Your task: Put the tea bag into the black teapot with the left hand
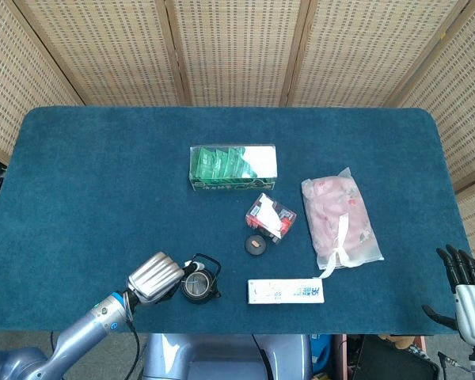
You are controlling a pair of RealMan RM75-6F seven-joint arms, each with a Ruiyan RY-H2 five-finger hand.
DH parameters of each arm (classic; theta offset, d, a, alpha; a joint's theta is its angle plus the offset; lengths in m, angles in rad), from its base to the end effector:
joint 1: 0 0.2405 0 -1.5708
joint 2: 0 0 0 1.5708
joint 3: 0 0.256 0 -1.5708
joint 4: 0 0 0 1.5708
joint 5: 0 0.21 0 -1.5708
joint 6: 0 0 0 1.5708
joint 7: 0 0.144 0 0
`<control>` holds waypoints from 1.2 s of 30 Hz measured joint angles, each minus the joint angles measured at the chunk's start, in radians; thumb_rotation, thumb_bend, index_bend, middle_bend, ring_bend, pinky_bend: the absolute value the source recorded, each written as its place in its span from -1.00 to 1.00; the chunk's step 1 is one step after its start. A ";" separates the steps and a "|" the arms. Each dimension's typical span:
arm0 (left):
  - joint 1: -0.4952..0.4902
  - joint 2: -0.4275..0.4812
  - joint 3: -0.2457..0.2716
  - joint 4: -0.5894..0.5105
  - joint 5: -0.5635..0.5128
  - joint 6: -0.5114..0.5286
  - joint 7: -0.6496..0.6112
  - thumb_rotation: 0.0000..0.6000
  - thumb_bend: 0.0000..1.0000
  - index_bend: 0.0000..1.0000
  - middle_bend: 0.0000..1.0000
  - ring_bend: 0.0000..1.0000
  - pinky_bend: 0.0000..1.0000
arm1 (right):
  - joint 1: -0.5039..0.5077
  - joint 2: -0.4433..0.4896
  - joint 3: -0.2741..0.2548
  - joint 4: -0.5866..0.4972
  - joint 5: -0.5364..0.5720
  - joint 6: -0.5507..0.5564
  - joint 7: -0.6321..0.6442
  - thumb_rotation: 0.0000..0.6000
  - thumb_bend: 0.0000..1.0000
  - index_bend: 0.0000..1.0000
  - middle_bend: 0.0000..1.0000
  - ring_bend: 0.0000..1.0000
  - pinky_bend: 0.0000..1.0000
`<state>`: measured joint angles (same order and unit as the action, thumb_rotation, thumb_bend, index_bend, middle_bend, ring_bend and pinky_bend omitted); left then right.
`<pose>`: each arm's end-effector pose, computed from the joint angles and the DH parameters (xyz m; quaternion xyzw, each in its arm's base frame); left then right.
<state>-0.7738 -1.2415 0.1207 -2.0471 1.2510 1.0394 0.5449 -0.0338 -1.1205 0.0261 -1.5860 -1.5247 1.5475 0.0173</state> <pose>-0.1150 0.2306 0.0261 -0.8519 -0.2989 -0.3138 0.2940 -0.3296 -0.1383 0.1647 0.5715 -0.4031 0.3676 0.6130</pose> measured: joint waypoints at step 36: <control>0.589 0.109 -0.022 0.187 0.149 0.604 -0.209 1.00 0.29 -0.68 -1.00 -1.00 -1.00 | 0.031 -0.003 0.011 -0.013 -0.037 0.000 -0.064 1.00 -1.00 -0.90 -0.81 -0.99 -0.76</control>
<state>-0.1850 -1.1329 0.0991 -1.8605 1.3997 1.6431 0.3362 -0.0028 -1.1234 0.0369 -1.5988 -1.5618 1.5479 -0.0464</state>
